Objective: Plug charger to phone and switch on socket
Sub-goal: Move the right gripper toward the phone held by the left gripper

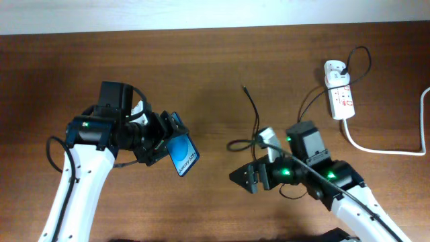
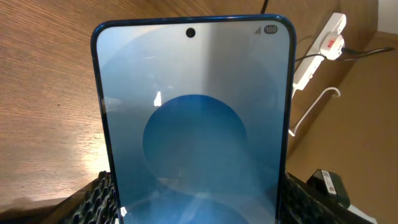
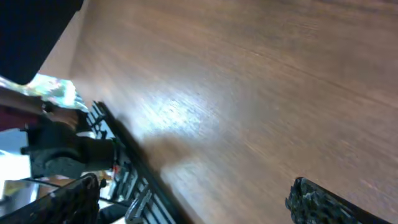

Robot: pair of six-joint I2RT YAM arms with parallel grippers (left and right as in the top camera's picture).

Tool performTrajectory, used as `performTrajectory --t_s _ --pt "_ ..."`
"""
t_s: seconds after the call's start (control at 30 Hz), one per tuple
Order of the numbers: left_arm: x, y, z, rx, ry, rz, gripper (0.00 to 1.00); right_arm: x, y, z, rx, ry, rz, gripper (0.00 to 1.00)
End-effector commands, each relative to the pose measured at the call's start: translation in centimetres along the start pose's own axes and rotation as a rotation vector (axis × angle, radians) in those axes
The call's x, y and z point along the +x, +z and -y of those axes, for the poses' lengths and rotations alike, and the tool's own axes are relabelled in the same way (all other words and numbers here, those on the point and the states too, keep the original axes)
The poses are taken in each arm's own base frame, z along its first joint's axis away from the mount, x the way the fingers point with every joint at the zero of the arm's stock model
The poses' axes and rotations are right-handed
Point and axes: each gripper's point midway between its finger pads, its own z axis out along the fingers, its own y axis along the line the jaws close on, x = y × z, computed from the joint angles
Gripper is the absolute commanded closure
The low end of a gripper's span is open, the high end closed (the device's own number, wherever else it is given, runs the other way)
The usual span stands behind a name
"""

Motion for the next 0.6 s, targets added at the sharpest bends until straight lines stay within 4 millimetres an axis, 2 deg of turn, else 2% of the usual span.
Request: performTrajectory --t_s 0.0,0.13,0.57 --pt "0.1 -1.0 1.1 0.039 0.028 0.018 0.56 -0.6 0.6 -0.6 0.048 -0.013 0.017 0.02" --pt "0.1 -1.0 1.1 0.039 0.028 0.018 0.56 -0.5 1.2 0.1 0.142 0.040 0.034 0.02" --pt "0.0 -1.0 1.1 0.037 0.028 0.021 0.57 -2.0 1.2 -0.6 0.116 0.070 0.097 0.02"
